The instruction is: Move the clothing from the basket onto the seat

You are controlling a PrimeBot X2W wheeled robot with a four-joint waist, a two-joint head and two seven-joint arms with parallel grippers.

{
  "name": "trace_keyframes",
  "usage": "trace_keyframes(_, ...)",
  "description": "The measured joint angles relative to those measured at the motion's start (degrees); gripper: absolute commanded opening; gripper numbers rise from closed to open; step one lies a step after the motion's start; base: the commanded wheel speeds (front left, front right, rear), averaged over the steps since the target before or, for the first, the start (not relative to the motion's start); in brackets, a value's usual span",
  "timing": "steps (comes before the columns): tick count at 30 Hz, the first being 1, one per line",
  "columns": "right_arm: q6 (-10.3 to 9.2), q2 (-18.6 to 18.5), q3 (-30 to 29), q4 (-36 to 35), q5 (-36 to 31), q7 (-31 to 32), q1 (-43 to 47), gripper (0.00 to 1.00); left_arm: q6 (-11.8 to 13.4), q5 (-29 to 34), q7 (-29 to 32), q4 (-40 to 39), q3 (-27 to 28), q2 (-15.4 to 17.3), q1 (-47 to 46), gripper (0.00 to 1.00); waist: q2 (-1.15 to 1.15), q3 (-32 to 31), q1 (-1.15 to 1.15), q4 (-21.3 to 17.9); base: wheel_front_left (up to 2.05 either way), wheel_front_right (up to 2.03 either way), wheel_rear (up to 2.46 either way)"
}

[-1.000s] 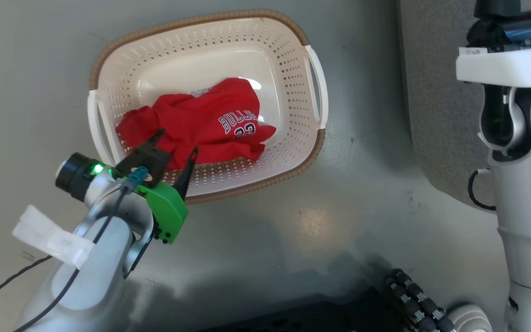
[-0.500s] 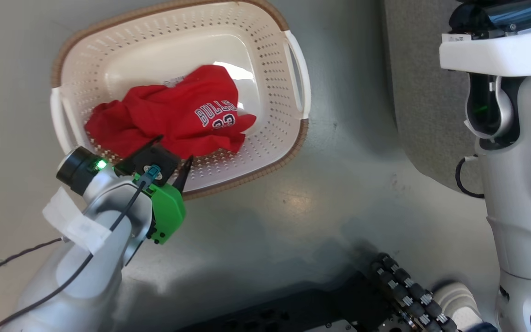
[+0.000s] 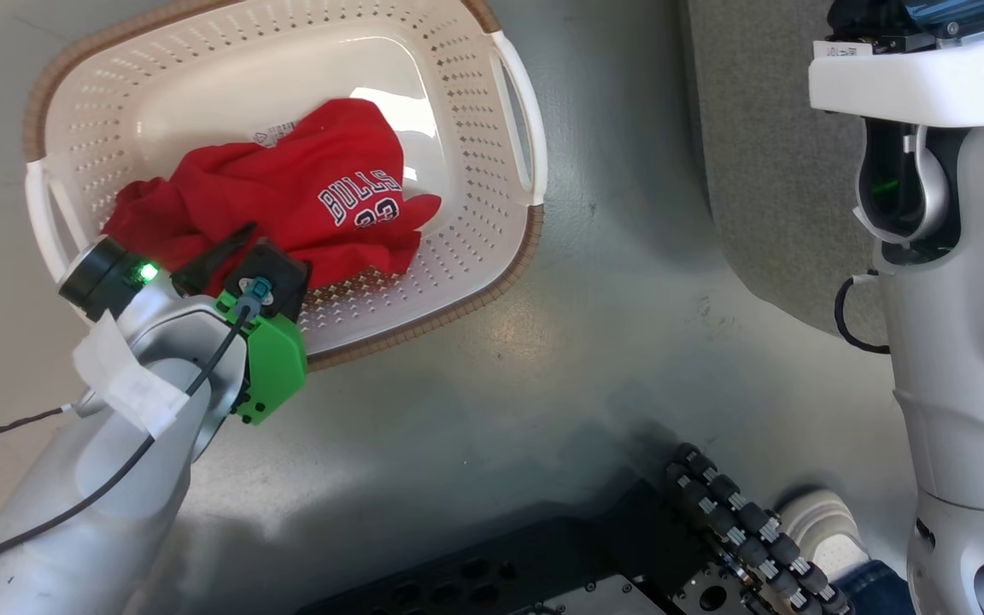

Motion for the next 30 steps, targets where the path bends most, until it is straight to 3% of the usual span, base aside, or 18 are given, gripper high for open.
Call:
trace_keyframes(12, 0.02, 0.35, 0.31, -0.22, 0.0, 0.0, -0.93, 1.0, -0.03, 2.61, -0.07, 3.91, -2.65, 0.76, -2.99, 0.97, 0.0, 1.43, 0.0, -1.45, 0.0, 0.0, 0.0)
trace_keyframes(13, 0.02, 0.36, 0.3, -0.21, 0.0, 0.0, -0.93, 1.0, -0.03, 2.74, -0.1, 4.22, -2.75, 0.75, -3.16, 0.56, 0.0, 1.47, 0.0, -1.52, 0.0, 0.0, 0.0)
trace_keyframes(14, 0.02, 0.37, 0.3, -0.21, 0.0, 0.0, -0.93, 1.0, -0.03, 2.89, -0.1, 4.64, -2.79, 0.73, -3.35, 0.37, 0.0, 1.51, 0.0, -1.57, 0.0, 0.0, 0.0)
trace_keyframes(15, 0.01, 0.38, 0.27, -0.2, 0.0, 0.0, -0.93, 1.0, -0.03, 2.89, -0.13, 5.03, -2.83, 0.71, -3.5, 0.0, 0.0, 1.55, 0.0, -1.63, 0.0, 0.0, 0.0)
trace_keyframes(19, 0.01, 0.44, 0.18, -0.13, 0.0, 0.0, -0.93, 1.0, -0.04, 2.87, -1.45, 5.47, -2.86, 0.34, -3.7, 0.0, 0.0, 1.56, 0.0, -1.74, 0.0, 0.0, 0.0)
trace_keyframes(30, 0.01, 0.52, -0.58, 1.64, -0.6, 0.0, -0.83, 1.0, -0.18, -1.42, -7.8, 5.57, -1.0, -4.81, -4.17, 0.0, 0.0, -1.04, 0.0, -0.74, 0.0, 0.0, 0.0)
